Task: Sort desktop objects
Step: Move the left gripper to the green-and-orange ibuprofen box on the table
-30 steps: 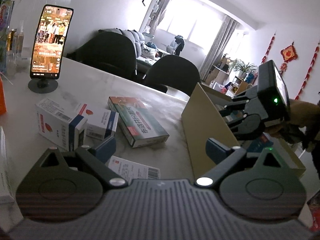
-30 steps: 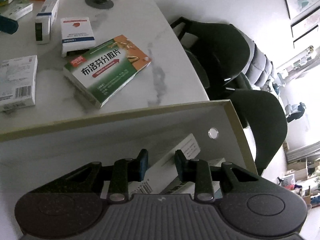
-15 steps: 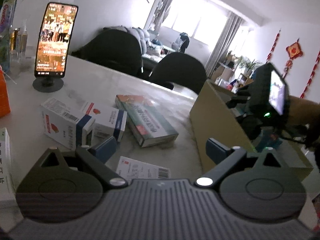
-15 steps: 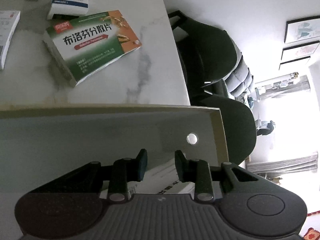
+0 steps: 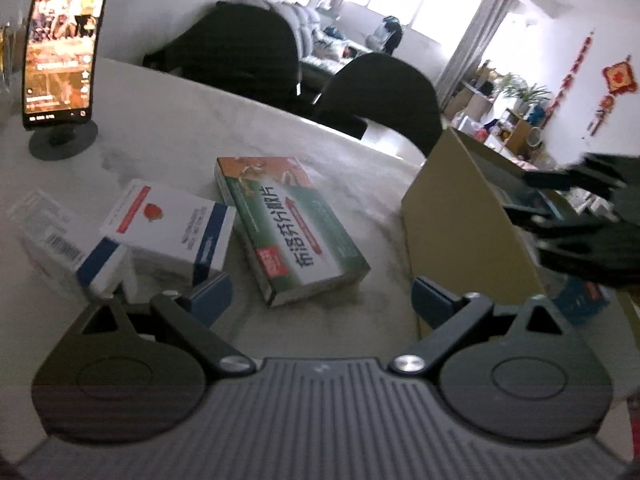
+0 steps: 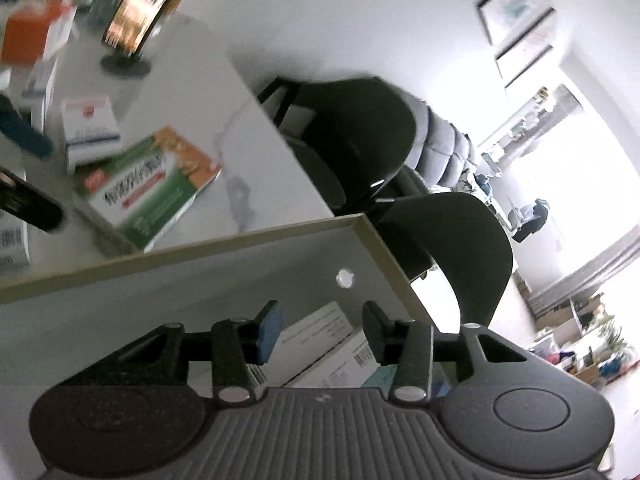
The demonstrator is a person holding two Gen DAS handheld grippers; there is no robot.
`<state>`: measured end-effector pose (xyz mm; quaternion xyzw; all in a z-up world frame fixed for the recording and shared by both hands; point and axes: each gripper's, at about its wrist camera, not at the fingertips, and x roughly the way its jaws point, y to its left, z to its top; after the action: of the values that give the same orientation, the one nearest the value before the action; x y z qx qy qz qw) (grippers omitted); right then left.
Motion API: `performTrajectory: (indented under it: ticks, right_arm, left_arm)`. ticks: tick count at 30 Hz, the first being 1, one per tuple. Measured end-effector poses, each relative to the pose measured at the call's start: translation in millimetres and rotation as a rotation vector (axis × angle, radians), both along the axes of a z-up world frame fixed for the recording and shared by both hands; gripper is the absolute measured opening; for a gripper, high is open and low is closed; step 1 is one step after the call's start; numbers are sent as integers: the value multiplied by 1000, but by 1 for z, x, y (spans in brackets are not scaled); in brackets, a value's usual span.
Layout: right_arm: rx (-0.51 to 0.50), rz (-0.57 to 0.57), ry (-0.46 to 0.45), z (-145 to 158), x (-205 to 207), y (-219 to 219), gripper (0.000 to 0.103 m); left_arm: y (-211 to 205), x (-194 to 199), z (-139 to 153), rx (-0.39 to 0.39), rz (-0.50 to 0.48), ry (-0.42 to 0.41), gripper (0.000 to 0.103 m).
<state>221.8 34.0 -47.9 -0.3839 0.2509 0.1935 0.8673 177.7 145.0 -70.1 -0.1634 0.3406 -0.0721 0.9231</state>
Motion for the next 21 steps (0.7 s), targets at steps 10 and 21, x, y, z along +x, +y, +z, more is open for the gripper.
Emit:
performTrajectory:
  ticks: [10, 21]
  right_arm:
    - [231, 6, -9, 21, -27, -23, 62]
    - [343, 18, -7, 27, -47, -51, 65]
  left_arm:
    - [-17, 56, 5, 43, 70, 174, 102]
    - [-41, 91, -4, 154, 196, 344, 103]
